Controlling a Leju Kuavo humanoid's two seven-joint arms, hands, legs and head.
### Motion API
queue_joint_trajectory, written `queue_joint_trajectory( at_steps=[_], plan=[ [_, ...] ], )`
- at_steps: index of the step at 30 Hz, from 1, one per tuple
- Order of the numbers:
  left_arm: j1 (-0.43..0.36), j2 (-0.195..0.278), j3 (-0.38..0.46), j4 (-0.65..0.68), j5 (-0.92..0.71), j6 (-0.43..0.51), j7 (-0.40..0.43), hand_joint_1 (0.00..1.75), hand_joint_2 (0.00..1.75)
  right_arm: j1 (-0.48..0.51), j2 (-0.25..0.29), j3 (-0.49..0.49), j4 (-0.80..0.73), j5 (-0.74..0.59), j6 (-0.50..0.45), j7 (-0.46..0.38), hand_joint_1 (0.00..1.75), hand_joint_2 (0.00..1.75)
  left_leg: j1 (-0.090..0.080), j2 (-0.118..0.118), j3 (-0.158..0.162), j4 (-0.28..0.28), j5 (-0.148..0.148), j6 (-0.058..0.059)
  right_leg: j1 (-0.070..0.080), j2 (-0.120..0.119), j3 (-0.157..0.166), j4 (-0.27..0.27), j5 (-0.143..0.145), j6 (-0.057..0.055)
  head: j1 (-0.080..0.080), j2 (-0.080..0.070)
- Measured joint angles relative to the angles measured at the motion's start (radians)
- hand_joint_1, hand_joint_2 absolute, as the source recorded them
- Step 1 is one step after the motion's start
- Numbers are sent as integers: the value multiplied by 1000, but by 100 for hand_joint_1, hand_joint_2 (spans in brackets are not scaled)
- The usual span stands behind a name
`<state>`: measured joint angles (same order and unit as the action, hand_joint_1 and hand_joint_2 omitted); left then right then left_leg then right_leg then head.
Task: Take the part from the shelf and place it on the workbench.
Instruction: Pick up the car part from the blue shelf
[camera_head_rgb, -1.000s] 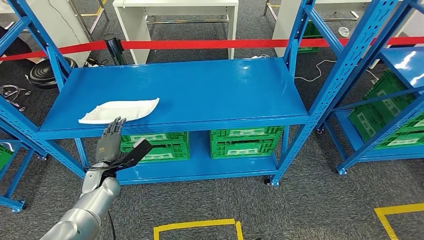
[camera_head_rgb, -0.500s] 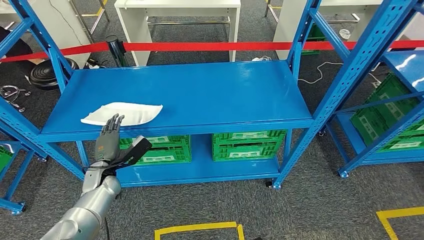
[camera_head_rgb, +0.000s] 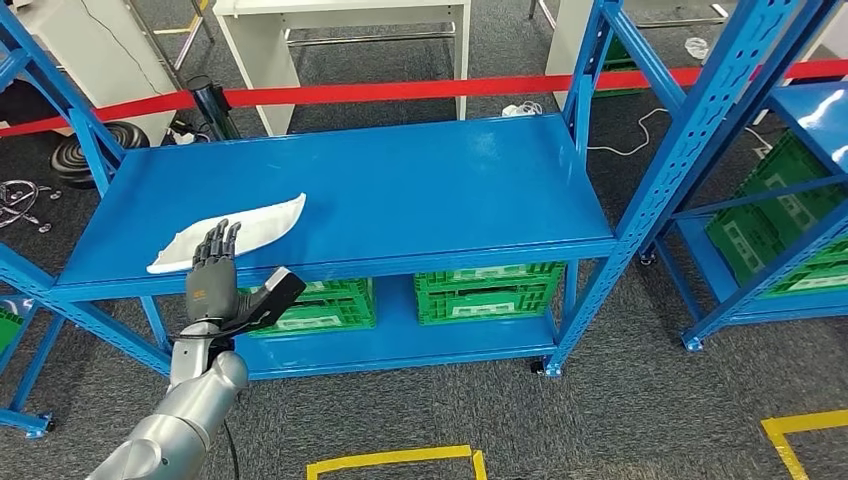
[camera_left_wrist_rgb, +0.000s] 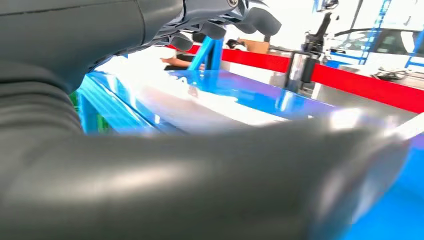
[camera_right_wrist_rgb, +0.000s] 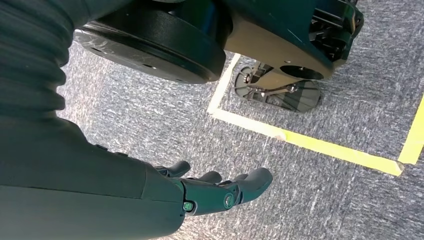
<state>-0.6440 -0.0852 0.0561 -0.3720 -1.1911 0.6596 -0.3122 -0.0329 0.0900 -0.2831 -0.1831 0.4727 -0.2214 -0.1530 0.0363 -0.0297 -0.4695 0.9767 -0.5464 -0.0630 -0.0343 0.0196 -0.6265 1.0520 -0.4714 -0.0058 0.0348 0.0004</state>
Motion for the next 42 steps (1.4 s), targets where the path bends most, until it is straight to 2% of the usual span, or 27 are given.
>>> queue_joint_trajectory(
  at_steps=[4, 18, 37, 38, 40, 42],
  plan=[
    [-1, 0, -1, 1, -28, -16, 33, 0, 175, 0, 0, -2, 0, 7, 1, 1, 0, 175, 0, 1, 3, 0, 0, -5, 1, 0, 8, -4, 1, 1, 0, 0],
    [-7, 12, -12, 4, -79, -75, 78, 0, 175, -1, 0, -7, 0, 28, 10, 6, 0, 175, -2, 0, 11, 0, -1, -4, 2, 0, 25, -22, 7, 9, 0, 0],
    [-7, 21, -12, 11, -69, -42, 81, 0, 175, 0, 0, -20, 0, 34, 10, 6, 0, 175, -2, 0, 11, 0, -1, -2, 2, 0, 28, -26, 7, 11, 0, 0],
    [-7, 21, -12, 12, -68, -41, 82, 8, 175, 0, 0, -20, 0, 35, 10, 6, 0, 175, -2, 0, 11, 0, -1, -2, 2, 0, 28, -26, 7, 11, 0, 0],
    [-7, 22, -12, 13, -64, -42, 81, 49, 175, 0, 0, -21, 0, 37, 10, 6, 0, 175, -2, 0, 11, 0, -1, -2, 2, 0, 28, -26, 7, 11, 0, 0],
    [-7, 23, -12, 15, -59, -47, 82, 76, 175, 0, 0, -22, 0, 39, 10, 6, 0, 175, -2, 0, 11, 0, -1, -2, 2, 0, 28, -26, 7, 11, 0, 0]
  ],
)
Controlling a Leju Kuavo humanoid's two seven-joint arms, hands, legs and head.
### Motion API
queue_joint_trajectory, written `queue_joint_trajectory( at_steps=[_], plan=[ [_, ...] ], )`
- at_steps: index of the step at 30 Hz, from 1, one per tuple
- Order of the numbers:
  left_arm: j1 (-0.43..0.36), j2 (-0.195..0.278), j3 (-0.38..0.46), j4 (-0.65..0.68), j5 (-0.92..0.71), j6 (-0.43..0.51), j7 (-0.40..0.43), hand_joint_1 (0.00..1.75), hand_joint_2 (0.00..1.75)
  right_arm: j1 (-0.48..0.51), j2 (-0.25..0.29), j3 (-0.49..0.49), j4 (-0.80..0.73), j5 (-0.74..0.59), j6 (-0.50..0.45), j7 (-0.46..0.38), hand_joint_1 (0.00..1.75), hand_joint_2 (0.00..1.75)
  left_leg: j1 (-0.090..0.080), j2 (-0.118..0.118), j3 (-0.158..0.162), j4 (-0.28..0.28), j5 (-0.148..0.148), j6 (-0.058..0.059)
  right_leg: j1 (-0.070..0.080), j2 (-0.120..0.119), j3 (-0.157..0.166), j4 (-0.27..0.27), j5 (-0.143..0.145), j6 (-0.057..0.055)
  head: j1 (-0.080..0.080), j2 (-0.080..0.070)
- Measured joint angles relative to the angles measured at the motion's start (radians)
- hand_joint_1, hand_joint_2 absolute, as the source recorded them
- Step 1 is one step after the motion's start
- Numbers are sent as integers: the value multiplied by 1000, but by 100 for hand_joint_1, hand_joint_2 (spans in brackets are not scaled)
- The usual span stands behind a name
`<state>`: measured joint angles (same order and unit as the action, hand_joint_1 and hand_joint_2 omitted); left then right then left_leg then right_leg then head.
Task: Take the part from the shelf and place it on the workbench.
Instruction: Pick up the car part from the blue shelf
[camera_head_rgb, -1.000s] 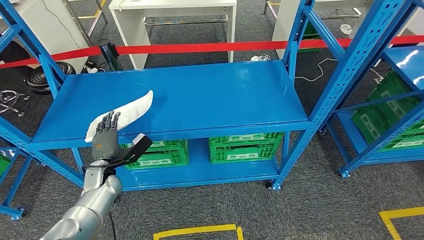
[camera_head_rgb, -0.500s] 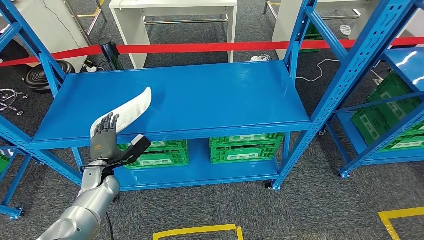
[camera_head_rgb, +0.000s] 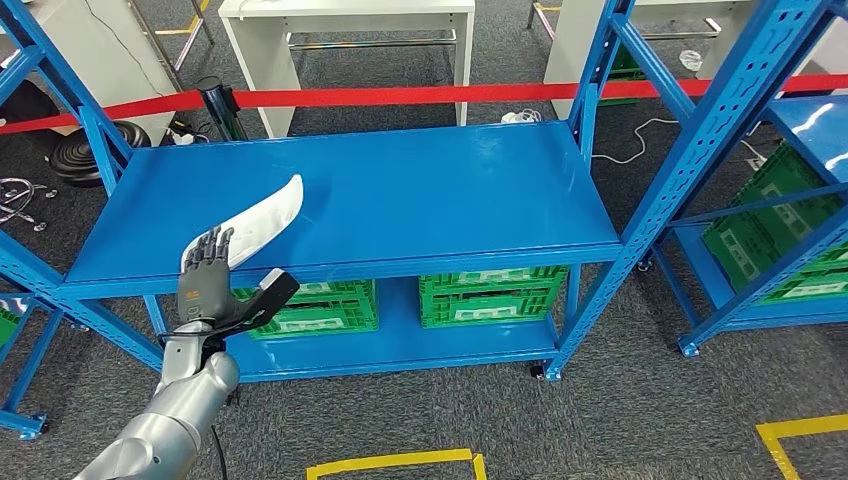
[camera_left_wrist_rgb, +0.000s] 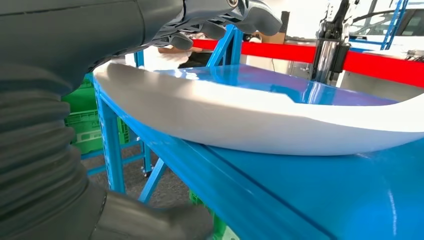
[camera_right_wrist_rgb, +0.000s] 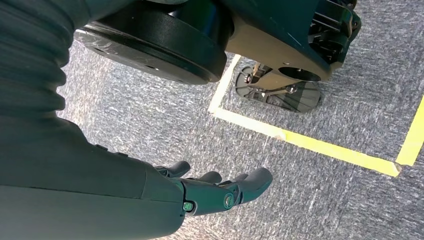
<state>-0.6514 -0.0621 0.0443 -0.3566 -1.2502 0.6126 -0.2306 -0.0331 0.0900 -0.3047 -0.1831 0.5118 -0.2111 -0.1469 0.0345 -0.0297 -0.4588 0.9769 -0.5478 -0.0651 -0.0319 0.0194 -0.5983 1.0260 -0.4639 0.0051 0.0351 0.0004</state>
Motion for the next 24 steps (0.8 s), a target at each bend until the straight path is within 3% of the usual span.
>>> queue_joint_trajectory(
  at_steps=[3, 5, 7, 9, 11, 14, 16, 19, 24],
  plan=[
    [0, 0, 0, 2, 5, -8, 0, 51, 175, 0, 0, -1, 0, 3, 0, 0, 0, 175, 0, 0, 0, 0, 0, 0, 0, 0, 0, 0, 0, 0, 0, 0],
    [0, 1, 1, 3, 8, -11, 0, 53, 175, 0, 0, -1, 0, 5, 0, 0, 0, 175, 0, 0, 0, 0, 0, 0, 0, 0, 0, 0, 0, 0, 0, 0],
    [0, 1, 1, 5, 10, -14, 0, 115, 175, 0, 0, -1, 0, 6, 0, 0, 0, 175, 0, 0, 0, 0, 0, 0, 0, 0, 0, 0, 0, 0, 0, 0],
    [0, 2, 2, 7, 12, -20, 0, 134, 175, 0, 0, -1, 0, 7, 0, 0, 0, 175, 0, 0, 0, 0, 0, 0, 0, 0, 0, 0, 0, 0, 0, 0],
    [0, 3, 3, 9, 18, -29, -4, 119, 175, 0, 0, -2, 0, 7, -1, 0, 0, 175, 0, 0, 0, 0, 0, 0, 0, 0, 0, 0, 0, 0, 0, 0],
    [0, 3, 4, 12, 21, -33, -7, 144, 175, 0, 0, -3, 0, 6, -1, 0, 0, 175, 0, 0, 0, 0, 0, 0, 0, 0, 0, 0, 0, 0, 0, 0],
    [0, 3, 5, 16, 21, -34, -8, 135, 175, 0, 0, -3, 0, 5, -2, 0, 0, 175, 0, 0, 0, 0, 0, 0, 0, 0, 0, 0, 0, 0, 0, 0],
    [0, 3, 7, 18, 21, -39, -10, 94, 175, 0, 0, -6, 0, 4, -4, 0, 0, 175, 0, 0, 0, 0, 0, 0, 0, 0, 0, 0, 0, 0, 0, 0],
    [0, 3, 8, 20, 21, -51, -14, 83, 175, 0, 1, -17, 0, 0, -7, 0, 0, 175, 0, 0, 0, 0, 0, 0, 0, 0, 0, 0, 0, 0, 0, 0]
  ],
)
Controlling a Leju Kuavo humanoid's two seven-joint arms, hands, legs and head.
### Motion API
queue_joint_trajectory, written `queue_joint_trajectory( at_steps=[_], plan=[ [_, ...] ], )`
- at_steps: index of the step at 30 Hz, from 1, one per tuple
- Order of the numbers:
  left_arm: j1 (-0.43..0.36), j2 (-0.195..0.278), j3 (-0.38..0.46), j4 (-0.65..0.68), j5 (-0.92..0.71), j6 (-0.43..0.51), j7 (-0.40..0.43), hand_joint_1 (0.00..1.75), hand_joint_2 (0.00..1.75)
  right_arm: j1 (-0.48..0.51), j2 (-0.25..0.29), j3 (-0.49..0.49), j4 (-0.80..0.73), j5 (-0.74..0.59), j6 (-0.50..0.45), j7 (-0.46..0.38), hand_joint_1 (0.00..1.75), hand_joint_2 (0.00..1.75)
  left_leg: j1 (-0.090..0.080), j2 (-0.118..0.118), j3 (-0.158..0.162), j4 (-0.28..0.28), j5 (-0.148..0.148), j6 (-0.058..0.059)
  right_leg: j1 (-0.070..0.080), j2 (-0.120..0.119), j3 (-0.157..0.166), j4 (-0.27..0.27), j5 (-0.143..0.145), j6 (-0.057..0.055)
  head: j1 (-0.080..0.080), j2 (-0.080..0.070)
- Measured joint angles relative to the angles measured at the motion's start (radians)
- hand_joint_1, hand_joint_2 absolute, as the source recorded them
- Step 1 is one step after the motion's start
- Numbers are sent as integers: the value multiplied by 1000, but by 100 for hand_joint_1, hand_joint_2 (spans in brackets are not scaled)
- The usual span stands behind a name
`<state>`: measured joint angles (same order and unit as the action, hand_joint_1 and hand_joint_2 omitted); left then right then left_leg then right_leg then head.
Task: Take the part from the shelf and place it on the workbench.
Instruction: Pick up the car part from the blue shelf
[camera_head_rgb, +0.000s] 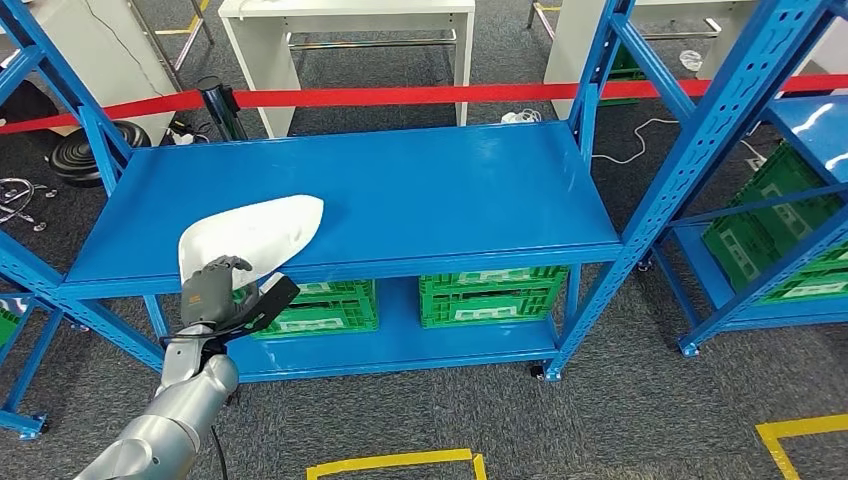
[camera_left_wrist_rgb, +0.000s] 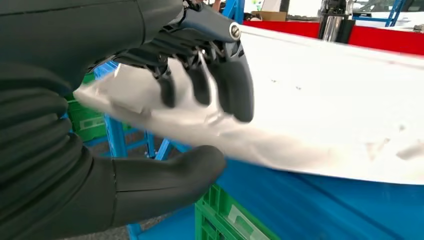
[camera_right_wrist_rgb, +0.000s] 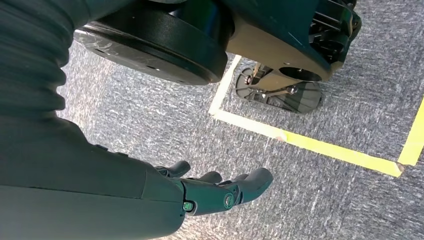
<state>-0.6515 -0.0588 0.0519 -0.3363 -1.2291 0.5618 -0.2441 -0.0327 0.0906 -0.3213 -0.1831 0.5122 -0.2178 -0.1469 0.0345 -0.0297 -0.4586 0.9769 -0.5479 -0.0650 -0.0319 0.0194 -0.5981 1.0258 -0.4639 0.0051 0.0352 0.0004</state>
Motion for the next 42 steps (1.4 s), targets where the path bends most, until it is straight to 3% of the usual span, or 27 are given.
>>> queue_joint_trajectory(
  at_steps=[6, 12, 15, 18, 42],
  plan=[
    [-1, -1, 1, 1, 3, -19, -4, 90, 175, 1, 2, -7, 0, -2, -1, 0, 0, 175, 0, 0, 0, 0, 0, 0, 0, 0, 0, 0, 0, 0, 0, 0],
    [-1, -1, 2, 1, 6, -28, -9, 34, 175, 1, 2, -10, 0, 2, -1, 0, 0, 175, 0, 0, 0, 0, 0, 0, 0, 0, 0, 0, 0, 0, 0, 0],
    [-1, -2, 2, 1, 4, -25, -9, 15, 175, 1, 2, -10, 0, 7, -1, 0, 0, 175, 0, 0, 0, 0, 0, 0, 0, 0, 0, 0, 0, 0, 0, 0],
    [-2, -2, 3, 1, 2, -20, -9, 7, 175, 1, 2, -11, 0, 9, -1, 0, 0, 175, 0, 0, 0, 0, 0, 0, 0, 0, 0, 0, 0, 0, 0, 0],
    [-16, -10, 34, 2, 25, 12, -52, 0, 175, 0, 2, -28, 0, 32, 1, 0, 0, 175, 0, 0, 1, 0, 0, 0, 0, 0, 0, 0, 0, 0, 0, 0]
  ],
)
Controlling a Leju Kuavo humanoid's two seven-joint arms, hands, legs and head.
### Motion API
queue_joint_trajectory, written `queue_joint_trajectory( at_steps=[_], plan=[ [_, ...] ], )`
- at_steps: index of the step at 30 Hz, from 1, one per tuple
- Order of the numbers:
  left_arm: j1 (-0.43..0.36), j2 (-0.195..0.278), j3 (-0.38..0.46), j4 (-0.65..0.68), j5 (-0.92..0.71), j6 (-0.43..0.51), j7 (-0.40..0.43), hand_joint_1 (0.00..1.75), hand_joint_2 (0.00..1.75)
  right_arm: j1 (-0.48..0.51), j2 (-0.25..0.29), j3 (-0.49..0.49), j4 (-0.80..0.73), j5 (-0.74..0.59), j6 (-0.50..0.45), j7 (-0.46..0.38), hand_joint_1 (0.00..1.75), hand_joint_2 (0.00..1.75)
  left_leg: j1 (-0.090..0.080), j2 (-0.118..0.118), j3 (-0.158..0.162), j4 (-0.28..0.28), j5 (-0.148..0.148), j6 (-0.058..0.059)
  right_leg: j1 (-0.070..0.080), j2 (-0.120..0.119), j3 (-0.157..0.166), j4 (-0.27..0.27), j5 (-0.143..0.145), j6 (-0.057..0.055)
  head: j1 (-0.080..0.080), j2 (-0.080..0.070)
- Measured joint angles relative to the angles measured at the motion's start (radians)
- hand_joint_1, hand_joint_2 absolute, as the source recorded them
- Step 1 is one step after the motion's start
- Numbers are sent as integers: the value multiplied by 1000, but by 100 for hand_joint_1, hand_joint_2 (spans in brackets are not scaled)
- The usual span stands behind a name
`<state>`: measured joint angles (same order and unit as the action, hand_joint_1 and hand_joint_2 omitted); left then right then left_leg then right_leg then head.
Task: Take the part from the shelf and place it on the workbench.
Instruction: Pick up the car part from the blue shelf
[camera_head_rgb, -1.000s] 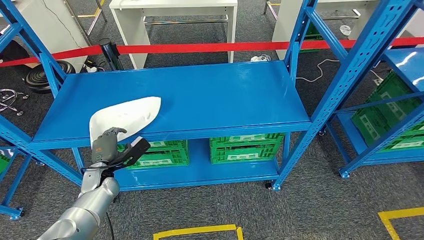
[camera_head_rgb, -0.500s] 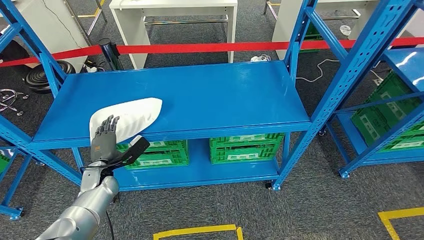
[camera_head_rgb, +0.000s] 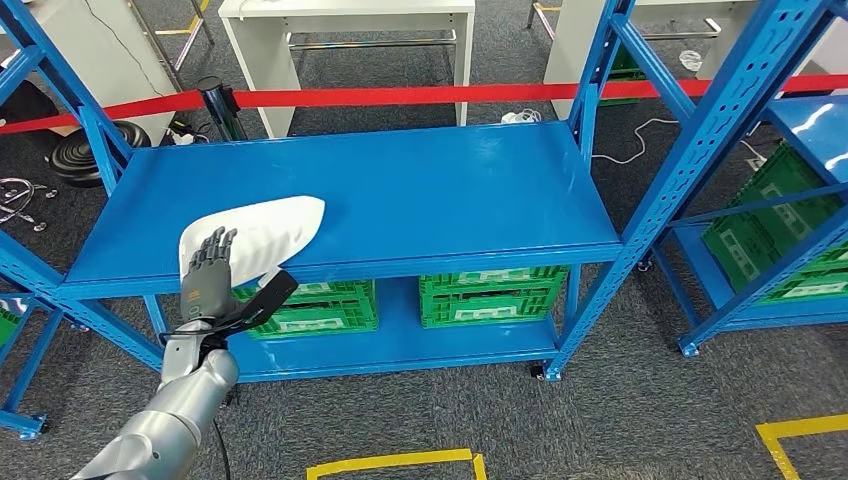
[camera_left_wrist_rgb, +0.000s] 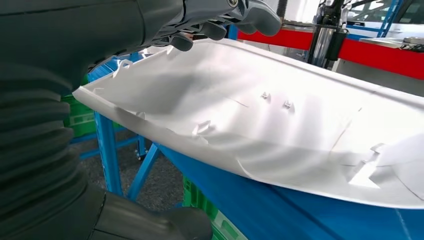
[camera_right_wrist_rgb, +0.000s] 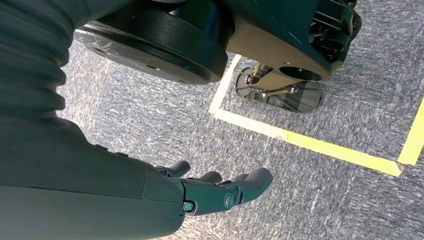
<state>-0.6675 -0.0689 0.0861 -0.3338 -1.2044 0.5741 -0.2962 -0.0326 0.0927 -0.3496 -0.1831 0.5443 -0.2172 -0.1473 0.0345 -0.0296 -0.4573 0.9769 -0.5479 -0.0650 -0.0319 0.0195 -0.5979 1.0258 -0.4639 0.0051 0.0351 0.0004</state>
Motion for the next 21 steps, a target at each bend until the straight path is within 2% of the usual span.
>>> queue_joint_trajectory(
  at_steps=[21],
  plan=[
    [-2, 1, 19, 5, 5, 18, 19, 0, 175, 0, 0, -6, 0, 18, 5, 0, 0, 175, 0, 0, -1, 0, 0, 0, 0, 0, 0, 0, 0, 0, 0, 0]
  ],
)
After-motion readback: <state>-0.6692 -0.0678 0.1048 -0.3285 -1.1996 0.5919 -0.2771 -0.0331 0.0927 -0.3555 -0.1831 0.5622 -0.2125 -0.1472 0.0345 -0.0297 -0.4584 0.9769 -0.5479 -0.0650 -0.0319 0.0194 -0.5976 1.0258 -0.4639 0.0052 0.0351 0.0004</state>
